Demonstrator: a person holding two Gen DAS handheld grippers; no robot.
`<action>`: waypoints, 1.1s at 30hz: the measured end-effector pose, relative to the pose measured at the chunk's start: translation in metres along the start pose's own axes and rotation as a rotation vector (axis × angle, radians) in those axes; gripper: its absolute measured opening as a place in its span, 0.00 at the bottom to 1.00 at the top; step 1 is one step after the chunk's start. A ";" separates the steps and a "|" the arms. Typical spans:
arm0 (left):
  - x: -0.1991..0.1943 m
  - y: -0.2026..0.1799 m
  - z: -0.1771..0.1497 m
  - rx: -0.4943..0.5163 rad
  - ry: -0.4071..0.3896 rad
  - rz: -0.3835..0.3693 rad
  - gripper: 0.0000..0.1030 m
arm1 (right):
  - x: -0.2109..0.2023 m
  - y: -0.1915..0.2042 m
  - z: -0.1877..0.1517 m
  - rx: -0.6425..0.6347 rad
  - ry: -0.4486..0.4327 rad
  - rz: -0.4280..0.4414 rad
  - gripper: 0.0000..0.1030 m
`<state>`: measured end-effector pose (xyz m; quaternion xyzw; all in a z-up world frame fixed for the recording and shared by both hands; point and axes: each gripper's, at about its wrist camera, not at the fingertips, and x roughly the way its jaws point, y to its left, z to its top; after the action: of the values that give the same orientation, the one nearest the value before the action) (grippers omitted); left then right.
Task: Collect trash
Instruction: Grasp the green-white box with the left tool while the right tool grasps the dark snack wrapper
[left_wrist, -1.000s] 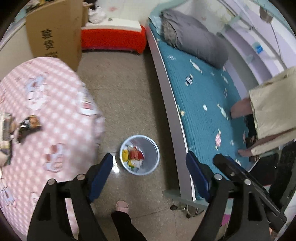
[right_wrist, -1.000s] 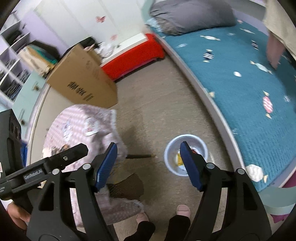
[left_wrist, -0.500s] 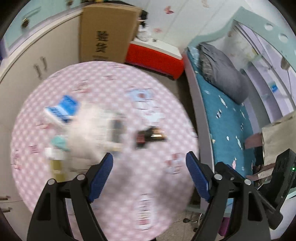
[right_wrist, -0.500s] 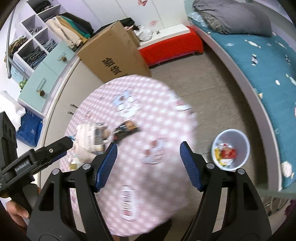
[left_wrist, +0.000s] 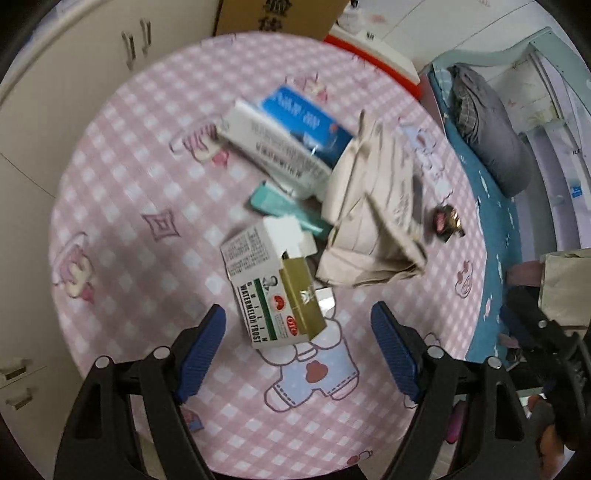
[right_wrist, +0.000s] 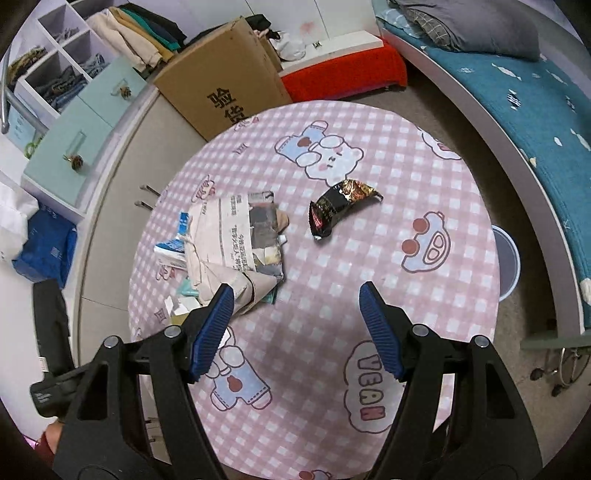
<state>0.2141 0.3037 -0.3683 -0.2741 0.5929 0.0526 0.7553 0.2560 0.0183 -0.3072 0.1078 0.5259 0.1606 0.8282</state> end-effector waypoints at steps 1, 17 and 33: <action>0.006 0.002 0.001 0.001 0.010 0.006 0.77 | 0.000 0.000 0.000 0.000 -0.001 -0.009 0.68; -0.020 0.028 0.000 0.005 -0.070 -0.050 0.29 | 0.012 -0.009 0.006 0.062 0.004 -0.047 0.68; -0.065 -0.036 0.068 0.032 -0.303 0.025 0.29 | 0.092 -0.028 0.068 0.091 0.102 -0.046 0.68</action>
<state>0.2687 0.3215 -0.2855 -0.2438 0.4761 0.0934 0.8398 0.3582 0.0272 -0.3653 0.1249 0.5764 0.1225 0.7982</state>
